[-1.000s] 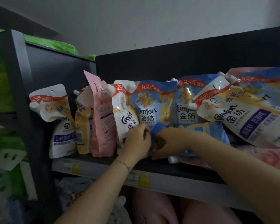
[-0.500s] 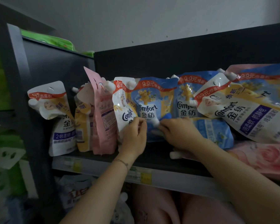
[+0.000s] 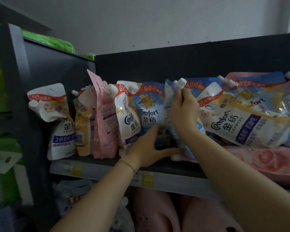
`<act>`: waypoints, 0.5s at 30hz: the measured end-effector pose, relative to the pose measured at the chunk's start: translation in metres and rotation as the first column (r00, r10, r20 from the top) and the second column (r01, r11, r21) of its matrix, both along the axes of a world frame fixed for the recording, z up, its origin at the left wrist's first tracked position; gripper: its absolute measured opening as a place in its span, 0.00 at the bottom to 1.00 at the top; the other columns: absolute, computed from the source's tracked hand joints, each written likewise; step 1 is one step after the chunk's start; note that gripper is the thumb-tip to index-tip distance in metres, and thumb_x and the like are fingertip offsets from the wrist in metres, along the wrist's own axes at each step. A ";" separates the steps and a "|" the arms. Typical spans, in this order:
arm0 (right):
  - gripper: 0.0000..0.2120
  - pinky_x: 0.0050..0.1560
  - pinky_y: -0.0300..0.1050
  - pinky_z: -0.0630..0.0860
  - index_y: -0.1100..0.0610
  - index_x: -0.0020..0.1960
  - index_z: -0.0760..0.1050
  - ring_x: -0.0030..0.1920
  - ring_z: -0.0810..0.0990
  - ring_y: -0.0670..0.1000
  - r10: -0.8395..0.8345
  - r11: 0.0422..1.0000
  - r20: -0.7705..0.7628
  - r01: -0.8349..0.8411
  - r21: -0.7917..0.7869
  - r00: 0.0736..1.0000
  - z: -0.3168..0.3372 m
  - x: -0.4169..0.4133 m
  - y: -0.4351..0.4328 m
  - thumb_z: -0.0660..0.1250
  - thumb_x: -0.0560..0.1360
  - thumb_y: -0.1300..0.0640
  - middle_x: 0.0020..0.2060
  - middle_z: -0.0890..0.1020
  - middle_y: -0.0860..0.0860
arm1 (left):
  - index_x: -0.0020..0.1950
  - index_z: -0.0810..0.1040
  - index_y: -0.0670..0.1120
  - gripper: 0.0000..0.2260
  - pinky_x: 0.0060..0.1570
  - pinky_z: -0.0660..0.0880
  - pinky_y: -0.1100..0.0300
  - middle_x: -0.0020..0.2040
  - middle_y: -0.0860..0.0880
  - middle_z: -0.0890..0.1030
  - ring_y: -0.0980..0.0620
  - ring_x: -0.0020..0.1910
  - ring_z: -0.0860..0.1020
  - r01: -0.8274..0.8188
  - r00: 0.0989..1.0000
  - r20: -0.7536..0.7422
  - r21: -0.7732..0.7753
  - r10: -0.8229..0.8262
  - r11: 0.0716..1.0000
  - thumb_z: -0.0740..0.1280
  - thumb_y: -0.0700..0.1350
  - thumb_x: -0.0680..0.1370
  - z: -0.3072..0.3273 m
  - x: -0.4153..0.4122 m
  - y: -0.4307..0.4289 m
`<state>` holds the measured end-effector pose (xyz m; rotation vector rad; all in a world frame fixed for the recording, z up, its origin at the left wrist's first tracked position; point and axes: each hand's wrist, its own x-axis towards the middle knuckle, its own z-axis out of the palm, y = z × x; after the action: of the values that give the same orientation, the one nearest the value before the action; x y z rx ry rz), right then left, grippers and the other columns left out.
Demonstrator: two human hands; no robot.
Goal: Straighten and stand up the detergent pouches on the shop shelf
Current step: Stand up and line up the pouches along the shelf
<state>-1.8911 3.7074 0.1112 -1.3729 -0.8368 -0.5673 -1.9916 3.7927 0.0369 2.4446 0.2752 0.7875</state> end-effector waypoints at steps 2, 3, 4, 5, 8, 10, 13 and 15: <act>0.13 0.38 0.46 0.69 0.55 0.42 0.69 0.33 0.70 0.45 0.101 0.990 -0.109 -0.088 0.114 0.989 0.005 -0.006 0.005 0.54 0.83 0.53 0.32 0.71 0.46 | 0.69 0.62 0.59 0.40 0.60 0.75 0.53 0.62 0.62 0.72 0.61 0.60 0.74 0.029 1.000 0.001 -0.055 -0.029 0.998 0.75 0.68 0.63 0.002 0.001 -0.004; 0.13 0.40 0.47 0.70 0.56 0.43 0.70 0.34 0.70 0.44 0.126 0.983 -0.139 -0.106 0.149 0.982 0.008 -0.010 0.008 0.54 0.83 0.53 0.33 0.72 0.46 | 0.69 0.61 0.56 0.41 0.59 0.75 0.55 0.62 0.61 0.73 0.63 0.59 0.74 0.047 0.999 0.014 -0.103 -0.046 0.994 0.77 0.65 0.63 0.004 0.001 -0.006; 0.12 0.41 0.46 0.70 0.56 0.44 0.70 0.34 0.70 0.43 0.137 0.979 -0.154 -0.111 0.169 0.978 0.010 -0.013 0.010 0.54 0.83 0.54 0.33 0.71 0.45 | 0.69 0.61 0.53 0.40 0.57 0.75 0.60 0.60 0.61 0.73 0.67 0.57 0.74 0.072 0.997 0.043 -0.141 -0.067 0.987 0.78 0.60 0.64 0.006 0.002 -0.007; 0.12 0.41 0.43 0.70 0.57 0.44 0.70 0.33 0.69 0.41 0.147 0.976 -0.164 -0.117 0.183 0.975 0.012 -0.017 0.012 0.54 0.84 0.54 0.33 0.71 0.45 | 0.66 0.62 0.49 0.36 0.53 0.74 0.67 0.57 0.61 0.74 0.72 0.53 0.74 0.088 0.994 0.073 -0.159 -0.077 0.983 0.79 0.54 0.67 0.007 0.003 -0.008; 0.11 0.36 0.36 0.67 0.58 0.46 0.69 0.30 0.70 0.36 0.194 0.959 -0.199 -0.143 0.246 0.960 0.013 -0.026 0.020 0.53 0.84 0.55 0.32 0.69 0.45 | 0.62 0.65 0.44 0.26 0.42 0.71 0.74 0.50 0.55 0.73 0.62 0.49 0.77 0.057 0.985 0.167 -0.157 -0.030 0.986 0.75 0.39 0.71 0.014 0.008 -0.011; 0.11 0.33 0.34 0.65 0.58 0.47 0.69 0.28 0.69 0.35 0.228 0.946 -0.213 -0.164 0.279 0.950 0.012 -0.032 0.026 0.53 0.84 0.54 0.32 0.69 0.45 | 0.58 0.65 0.41 0.25 0.45 0.72 0.71 0.49 0.51 0.75 0.55 0.47 0.76 0.034 0.970 0.242 -0.182 0.011 0.983 0.73 0.46 0.68 0.018 0.010 -0.012; 0.11 0.32 0.35 0.66 0.57 0.45 0.68 0.27 0.67 0.38 0.291 0.923 -0.181 -0.226 0.311 0.939 0.008 -0.040 0.036 0.53 0.84 0.54 0.32 0.69 0.46 | 0.59 0.66 0.44 0.28 0.55 0.73 0.60 0.57 0.49 0.76 0.54 0.56 0.76 0.003 0.964 0.259 -0.249 0.063 0.968 0.71 0.53 0.65 0.016 0.010 -0.001; 0.11 0.31 0.33 0.66 0.54 0.44 0.67 0.27 0.68 0.38 0.329 0.914 -0.167 -0.268 0.306 0.930 0.005 -0.043 0.043 0.53 0.84 0.54 0.31 0.69 0.46 | 0.64 0.64 0.50 0.32 0.60 0.69 0.61 0.64 0.53 0.72 0.58 0.62 0.71 -0.090 0.959 0.249 -0.176 0.132 0.980 0.76 0.46 0.65 0.014 0.004 0.007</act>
<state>-1.9345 3.7500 0.1166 -1.0016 -0.7418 -0.2764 -1.9872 3.8002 0.0512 2.1593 0.3640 1.0793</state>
